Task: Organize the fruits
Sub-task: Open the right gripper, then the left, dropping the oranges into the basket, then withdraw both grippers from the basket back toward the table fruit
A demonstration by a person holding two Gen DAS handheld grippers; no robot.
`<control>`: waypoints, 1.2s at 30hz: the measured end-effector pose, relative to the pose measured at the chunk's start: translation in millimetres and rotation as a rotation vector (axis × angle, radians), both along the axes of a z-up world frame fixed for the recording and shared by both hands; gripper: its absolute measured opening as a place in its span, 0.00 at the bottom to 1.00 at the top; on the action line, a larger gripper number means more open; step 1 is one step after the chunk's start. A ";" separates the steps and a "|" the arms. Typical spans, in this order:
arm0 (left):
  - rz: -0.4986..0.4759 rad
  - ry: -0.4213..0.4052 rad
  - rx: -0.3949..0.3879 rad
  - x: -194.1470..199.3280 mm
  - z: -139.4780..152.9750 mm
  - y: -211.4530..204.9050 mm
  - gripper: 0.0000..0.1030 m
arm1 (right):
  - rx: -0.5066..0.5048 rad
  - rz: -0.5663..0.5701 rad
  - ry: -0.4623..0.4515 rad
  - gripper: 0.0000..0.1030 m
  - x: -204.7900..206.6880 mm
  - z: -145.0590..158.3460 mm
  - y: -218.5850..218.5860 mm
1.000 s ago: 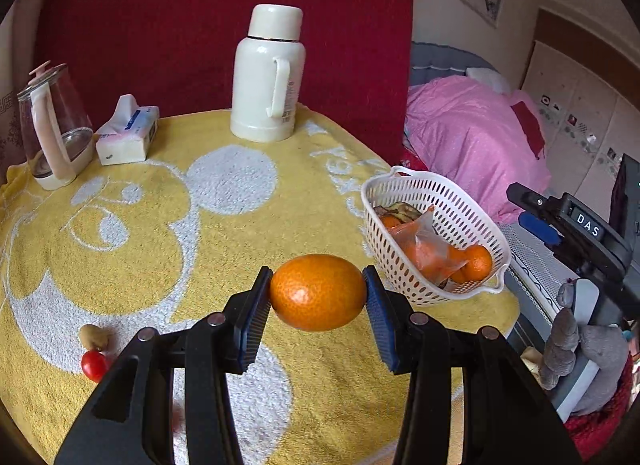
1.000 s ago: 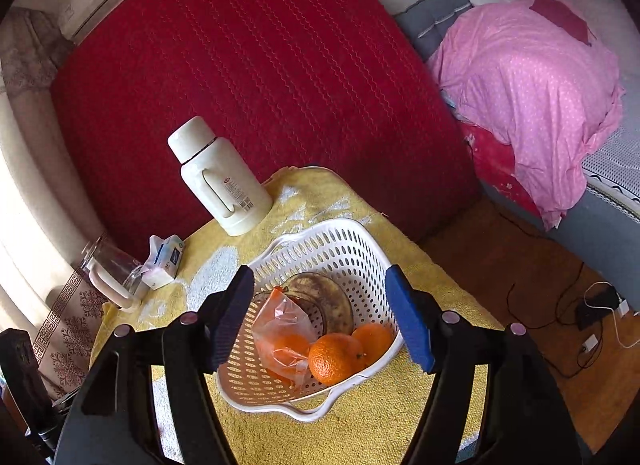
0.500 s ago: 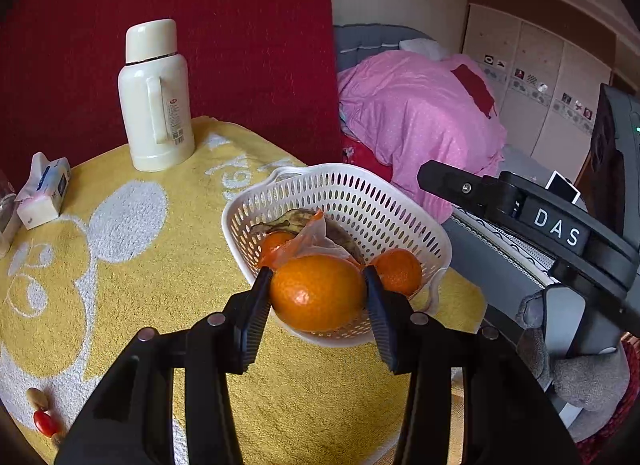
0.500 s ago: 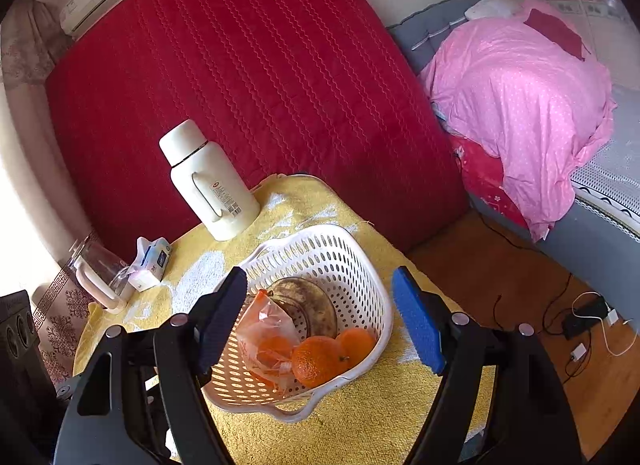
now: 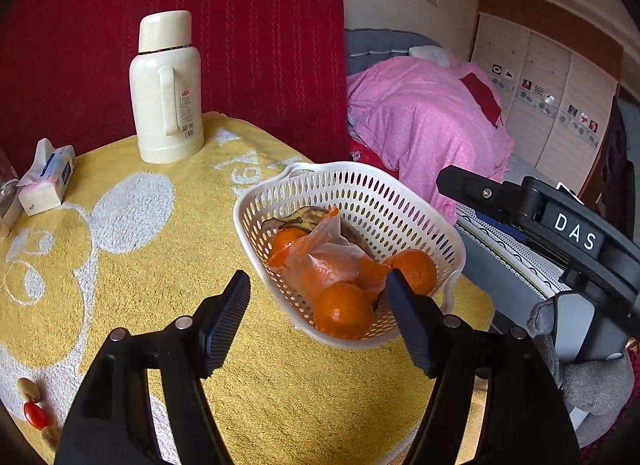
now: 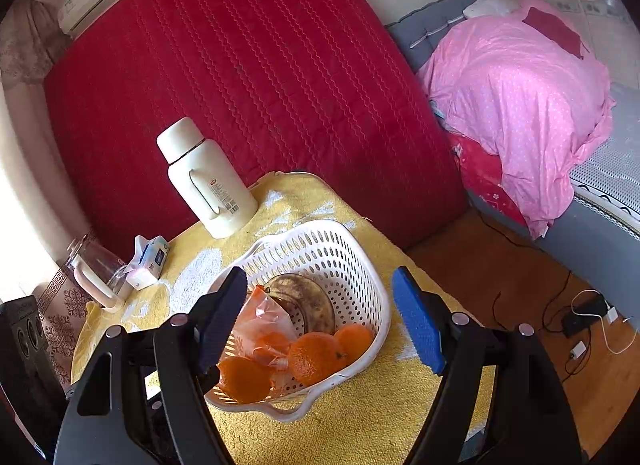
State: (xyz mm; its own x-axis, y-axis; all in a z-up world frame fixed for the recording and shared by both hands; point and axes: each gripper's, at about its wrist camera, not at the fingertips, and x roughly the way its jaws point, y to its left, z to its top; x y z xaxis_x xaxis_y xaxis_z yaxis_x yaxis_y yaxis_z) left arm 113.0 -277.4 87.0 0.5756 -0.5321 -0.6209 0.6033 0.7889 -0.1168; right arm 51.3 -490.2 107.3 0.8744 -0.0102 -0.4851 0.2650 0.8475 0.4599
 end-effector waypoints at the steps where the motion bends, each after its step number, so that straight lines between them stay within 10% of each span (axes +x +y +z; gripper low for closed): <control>1: 0.007 -0.001 -0.003 0.7 1.0 3.1 0.68 | 0.000 -0.001 -0.003 0.74 -0.2 0.1 0.1; 36: 0.391 -0.137 -0.022 -9.5 59.3 151.7 0.83 | -0.055 0.087 -0.084 0.75 -21.0 23.5 40.8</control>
State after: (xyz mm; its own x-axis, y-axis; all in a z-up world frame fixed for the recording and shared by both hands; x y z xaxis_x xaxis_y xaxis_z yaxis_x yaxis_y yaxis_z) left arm 103.6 -125.6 146.2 0.8134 -0.2694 -0.5156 0.2702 0.9599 -0.0753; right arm 30.3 -449.4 130.8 0.9108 0.0425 -0.4105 0.1521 0.8902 0.4295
